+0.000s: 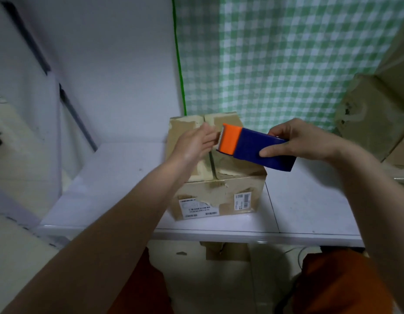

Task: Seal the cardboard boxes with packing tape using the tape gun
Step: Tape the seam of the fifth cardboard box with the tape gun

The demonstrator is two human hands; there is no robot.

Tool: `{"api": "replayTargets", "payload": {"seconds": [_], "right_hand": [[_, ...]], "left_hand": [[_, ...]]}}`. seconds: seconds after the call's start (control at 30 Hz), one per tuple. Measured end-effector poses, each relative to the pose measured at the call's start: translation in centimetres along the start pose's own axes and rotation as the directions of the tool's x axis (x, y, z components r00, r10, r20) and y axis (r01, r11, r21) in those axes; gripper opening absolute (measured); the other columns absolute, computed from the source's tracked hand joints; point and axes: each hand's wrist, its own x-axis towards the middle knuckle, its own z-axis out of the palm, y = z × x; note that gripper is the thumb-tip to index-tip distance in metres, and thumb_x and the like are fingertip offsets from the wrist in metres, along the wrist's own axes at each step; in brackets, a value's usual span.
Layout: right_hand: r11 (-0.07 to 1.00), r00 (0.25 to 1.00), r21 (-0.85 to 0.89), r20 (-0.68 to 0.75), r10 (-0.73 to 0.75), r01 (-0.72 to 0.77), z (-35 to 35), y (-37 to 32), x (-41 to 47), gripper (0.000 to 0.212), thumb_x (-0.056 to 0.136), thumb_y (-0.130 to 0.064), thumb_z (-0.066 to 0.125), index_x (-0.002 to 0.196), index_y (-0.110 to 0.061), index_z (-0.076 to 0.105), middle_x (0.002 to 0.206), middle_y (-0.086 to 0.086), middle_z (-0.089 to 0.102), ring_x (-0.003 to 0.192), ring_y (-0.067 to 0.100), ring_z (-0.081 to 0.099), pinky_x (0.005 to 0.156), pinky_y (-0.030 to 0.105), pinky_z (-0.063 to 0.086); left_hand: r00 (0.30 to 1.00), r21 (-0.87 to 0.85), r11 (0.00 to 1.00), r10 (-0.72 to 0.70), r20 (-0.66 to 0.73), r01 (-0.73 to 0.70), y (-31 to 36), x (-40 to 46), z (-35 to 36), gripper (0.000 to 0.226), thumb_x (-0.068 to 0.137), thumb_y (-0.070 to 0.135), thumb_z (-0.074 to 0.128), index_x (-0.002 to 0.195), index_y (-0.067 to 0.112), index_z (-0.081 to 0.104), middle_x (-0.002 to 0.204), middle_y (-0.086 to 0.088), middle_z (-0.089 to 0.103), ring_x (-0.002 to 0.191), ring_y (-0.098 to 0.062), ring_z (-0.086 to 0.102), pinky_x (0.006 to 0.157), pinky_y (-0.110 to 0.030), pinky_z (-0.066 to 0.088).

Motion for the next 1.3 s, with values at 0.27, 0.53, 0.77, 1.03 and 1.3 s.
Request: {"api": "replayTargets", "payload": {"seconds": [0.27,0.53,0.77,1.03,1.3], "right_hand": [[0.998,0.989,0.031,0.137,-0.058,0.054,-0.1,-1.0,0.8,0.036,0.065,-0.037,0.074,0.089,-0.011,0.072,0.084,0.004,0.075,0.078,0.017,0.069,0.071,0.028,0.054],[0.987,0.961,0.138,0.253,-0.115,0.082,0.4,-2.4,1.4,0.038,0.065,-0.049,0.080,0.088,-0.019,0.075,0.092,0.006,0.075,0.083,0.017,0.071,0.070,0.022,0.054],[0.993,0.955,0.095,0.281,-0.097,0.073,1.3,-3.3,2.2,0.043,0.065,-0.049,0.080,0.091,-0.015,0.075,0.093,0.008,0.075,0.086,0.023,0.071,0.077,0.030,0.055],[0.998,0.943,0.042,0.327,-0.064,0.053,3.4,-5.7,3.0,0.040,0.073,-0.035,0.069,0.103,-0.009,0.071,0.095,0.004,0.075,0.086,0.021,0.071,0.076,0.028,0.057],[1.000,0.938,-0.021,0.347,-0.007,0.015,4.6,-6.8,3.4,0.035,0.065,-0.043,0.072,0.088,-0.017,0.072,0.090,0.002,0.075,0.081,0.014,0.071,0.070,0.021,0.053]], "left_hand": [[0.993,-0.151,0.986,-0.059,0.107,0.075,1.0,-0.6,-2.5,0.018,0.094,0.007,0.055,0.107,0.000,0.065,0.100,-0.016,0.072,0.091,-0.022,0.070,0.081,-0.030,0.058],[0.944,-0.449,0.840,-0.201,0.264,0.304,0.5,-1.4,-5.3,0.023,0.076,0.011,0.062,0.095,-0.001,0.068,0.093,-0.017,0.073,0.084,-0.024,0.072,0.070,-0.034,0.060],[0.970,-0.427,0.877,-0.156,0.185,0.222,-0.3,-2.1,-5.9,0.026,0.073,0.001,0.064,0.098,-0.001,0.066,0.087,-0.013,0.074,0.079,-0.019,0.072,0.072,-0.030,0.060],[0.955,-0.124,0.991,-0.093,-0.280,0.060,-1.1,-2.4,-5.7,0.023,0.086,0.021,0.071,0.100,0.004,0.069,0.087,-0.011,0.074,0.077,-0.018,0.071,0.074,-0.030,0.059],[0.883,-0.080,0.995,-0.091,-0.460,0.060,-3.7,-4.1,-7.0,0.012,0.082,0.021,0.075,0.077,0.011,0.070,0.073,-0.005,0.069,0.067,-0.015,0.065,0.074,-0.029,0.055]]}}
